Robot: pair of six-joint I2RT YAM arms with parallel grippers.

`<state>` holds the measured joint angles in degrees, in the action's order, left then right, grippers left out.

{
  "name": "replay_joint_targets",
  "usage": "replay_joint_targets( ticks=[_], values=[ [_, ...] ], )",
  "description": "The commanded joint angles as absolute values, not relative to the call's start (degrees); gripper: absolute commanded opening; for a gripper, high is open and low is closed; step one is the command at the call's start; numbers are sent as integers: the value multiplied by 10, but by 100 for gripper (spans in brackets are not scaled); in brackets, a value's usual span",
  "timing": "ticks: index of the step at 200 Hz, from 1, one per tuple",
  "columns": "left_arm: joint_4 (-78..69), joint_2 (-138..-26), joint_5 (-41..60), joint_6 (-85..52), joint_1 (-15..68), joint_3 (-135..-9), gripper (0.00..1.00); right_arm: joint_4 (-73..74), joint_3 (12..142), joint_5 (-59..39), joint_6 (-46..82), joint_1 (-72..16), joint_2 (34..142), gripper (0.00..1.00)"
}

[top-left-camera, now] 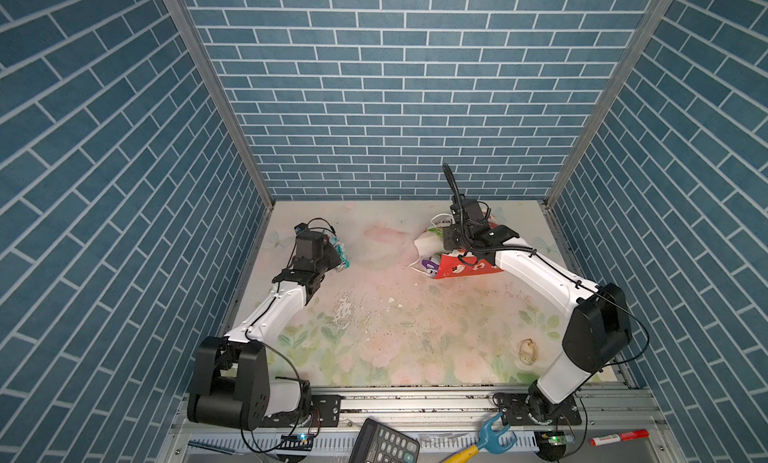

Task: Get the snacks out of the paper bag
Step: 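Release the mint candy packet onto the table beside the bag, then move the left gripper back toward the bag opening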

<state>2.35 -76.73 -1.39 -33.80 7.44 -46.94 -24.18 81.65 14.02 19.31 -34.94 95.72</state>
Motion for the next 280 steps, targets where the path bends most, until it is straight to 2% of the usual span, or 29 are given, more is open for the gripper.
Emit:
replay_joint_targets(
  ticks=[1,16,38,63,69,74,90,99,112,161,194,228,280],
  values=[
    [1,-780,-30,-319,61,-467,0,-220,816,108,230,-354,948,0],
    [1,-789,-27,-315,60,-466,0,-225,819,105,234,-354,949,0],
    [6,-797,-28,-306,59,-468,8,-226,819,104,242,-355,951,0],
    [-1,-805,-30,-309,59,-475,10,-228,819,100,250,-354,954,0],
    [-1,-809,-28,-308,58,-479,13,-228,820,99,251,-354,954,0],
    [-1,-812,-24,-307,58,-483,21,-229,821,99,252,-355,955,0],
    [1,-821,-13,-304,58,-494,61,-232,822,103,254,-354,957,0],
    [3,-819,-2,-296,58,-497,80,-233,822,109,257,-354,955,0],
    [8,-800,3,-291,59,-497,99,-232,820,114,262,-354,955,0],
    [-26,-688,-2,-307,59,-454,100,-237,815,128,270,-354,955,0],
    [-24,-685,87,-312,62,-472,100,-227,801,129,272,-354,953,0],
    [0,-648,125,-306,69,-463,100,-240,808,127,265,-354,964,0],
    [-74,-665,199,-353,100,-448,100,-231,797,117,281,-355,960,0]
  ],
)
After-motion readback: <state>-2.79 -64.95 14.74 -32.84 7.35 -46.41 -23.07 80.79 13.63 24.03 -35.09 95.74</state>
